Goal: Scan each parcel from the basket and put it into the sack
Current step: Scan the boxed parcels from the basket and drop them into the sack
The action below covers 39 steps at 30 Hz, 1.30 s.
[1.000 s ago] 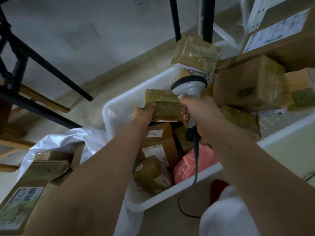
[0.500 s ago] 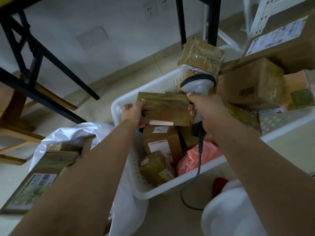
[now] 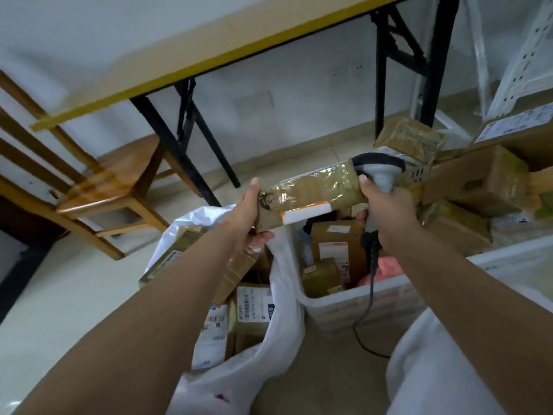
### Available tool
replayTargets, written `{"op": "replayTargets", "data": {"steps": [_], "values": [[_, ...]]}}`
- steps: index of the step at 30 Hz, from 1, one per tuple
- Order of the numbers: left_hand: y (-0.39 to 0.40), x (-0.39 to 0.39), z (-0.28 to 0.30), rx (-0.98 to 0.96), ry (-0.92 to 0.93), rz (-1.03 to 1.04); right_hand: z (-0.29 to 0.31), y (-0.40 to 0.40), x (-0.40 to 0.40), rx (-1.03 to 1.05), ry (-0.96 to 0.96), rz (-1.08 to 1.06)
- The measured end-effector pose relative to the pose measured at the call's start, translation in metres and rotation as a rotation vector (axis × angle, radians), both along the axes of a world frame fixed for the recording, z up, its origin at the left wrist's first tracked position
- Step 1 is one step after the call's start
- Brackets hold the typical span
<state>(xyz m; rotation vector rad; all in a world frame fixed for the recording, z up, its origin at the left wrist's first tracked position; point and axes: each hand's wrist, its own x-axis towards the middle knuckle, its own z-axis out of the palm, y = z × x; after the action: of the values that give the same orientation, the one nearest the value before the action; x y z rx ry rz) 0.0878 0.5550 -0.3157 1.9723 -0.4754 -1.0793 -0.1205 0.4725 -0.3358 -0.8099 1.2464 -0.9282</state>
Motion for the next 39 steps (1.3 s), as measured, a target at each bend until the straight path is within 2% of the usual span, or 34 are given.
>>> {"op": "replayTargets", "data": {"steps": [4, 7, 10, 13, 17, 24, 28, 33, 39], "values": [[0.046, 0.013, 0.032, -0.095, -0.2, -0.378, 0.029, 0.014, 0.004, 0.028, 0.01, -0.013], [0.065, 0.019, 0.056, -0.104, -0.309, -0.49, 0.048, 0.018, 0.009, 0.029, 0.027, -0.019], [0.075, 0.019, 0.073, -0.153, -0.433, -0.435, 0.06, 0.025, 0.016, 0.032, 0.02, -0.028], [0.085, 0.021, 0.08, -0.197, -0.461, -0.278, 0.072, 0.035, 0.022, 0.024, 0.005, -0.022], [0.105, 0.027, 0.083, -0.17, -0.323, -0.18, 0.086, 0.049, 0.032, -0.016, 0.033, 0.024], [0.128, 0.038, 0.077, -0.153, 0.02, -0.38, 0.095, 0.054, 0.044, -0.048, 0.067, 0.064], [0.125, 0.043, 0.067, -0.328, 0.165, -0.175, 0.094, 0.058, 0.048, -0.07, 0.085, 0.073], [0.122, 0.052, 0.059, -0.35, 0.097, 0.049, 0.104, 0.069, 0.057, -0.106, -0.004, 0.108], [0.117, 0.06, 0.04, -0.428, 0.076, 0.225, 0.124, 0.088, 0.058, -0.074, -0.008, 0.429]]}}
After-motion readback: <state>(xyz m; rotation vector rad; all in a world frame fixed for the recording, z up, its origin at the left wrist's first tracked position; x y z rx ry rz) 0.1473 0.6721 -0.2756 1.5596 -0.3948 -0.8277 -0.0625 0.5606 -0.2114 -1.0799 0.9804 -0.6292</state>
